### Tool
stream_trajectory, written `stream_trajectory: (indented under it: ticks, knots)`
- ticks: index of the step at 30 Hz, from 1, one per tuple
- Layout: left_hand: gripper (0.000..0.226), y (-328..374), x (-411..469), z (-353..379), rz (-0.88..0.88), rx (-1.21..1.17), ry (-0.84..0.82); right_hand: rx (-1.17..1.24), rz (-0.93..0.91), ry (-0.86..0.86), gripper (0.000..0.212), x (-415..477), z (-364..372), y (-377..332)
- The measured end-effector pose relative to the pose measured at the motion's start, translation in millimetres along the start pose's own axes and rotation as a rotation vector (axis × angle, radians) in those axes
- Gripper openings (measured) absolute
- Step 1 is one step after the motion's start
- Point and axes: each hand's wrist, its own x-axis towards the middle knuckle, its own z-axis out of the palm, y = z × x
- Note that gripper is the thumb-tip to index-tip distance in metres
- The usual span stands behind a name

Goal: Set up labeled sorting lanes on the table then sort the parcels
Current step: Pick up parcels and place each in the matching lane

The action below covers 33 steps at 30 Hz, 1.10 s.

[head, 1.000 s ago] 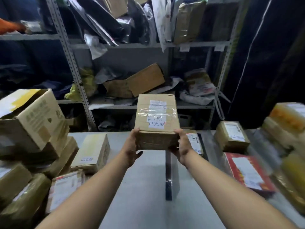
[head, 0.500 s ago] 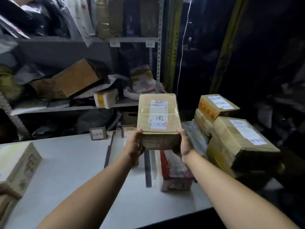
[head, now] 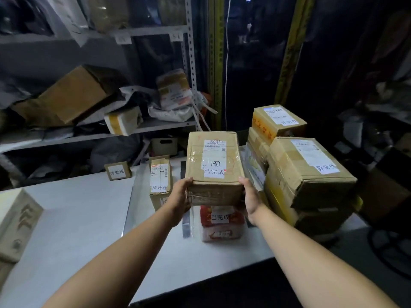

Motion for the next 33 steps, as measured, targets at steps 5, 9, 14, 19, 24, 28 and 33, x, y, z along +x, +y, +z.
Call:
stream_trajectory:
  ticks: [5, 9, 14, 19, 24, 28, 33]
  knots:
    - [0.043, 0, 0, 6, 0.048, 0.035, -0.004, 0.0, 0.002, 0.011, 0.072, -3, -5, -3]
    - [0.041, 7, 1, 10, 0.064, 0.024, 0.018, -0.004, -0.009, 0.005, 0.071, -8, -17, 3]
    - [0.029, -2, 19, 7, 0.052, 0.026, 0.134, -0.059, -0.007, 0.005, 0.071, -15, -36, 15]
    - [0.039, -15, 24, 7, 0.123, 0.07, 0.188, -0.064, 0.069, -0.042, 0.03, -34, -43, 10]
    - [0.044, -27, 22, 7, 0.174, 0.192, 0.174, -0.132, 0.104, -0.025, 0.045, -36, -55, 29]
    - [0.049, -27, 21, 5, 0.162, 0.205, 0.155, -0.172, 0.101, -0.012, 0.055, -30, -50, 39]
    - [0.051, -23, 23, 2, 0.185, 0.38, 0.168, -0.288, 0.048, 0.02, 0.067, -34, -48, 28]
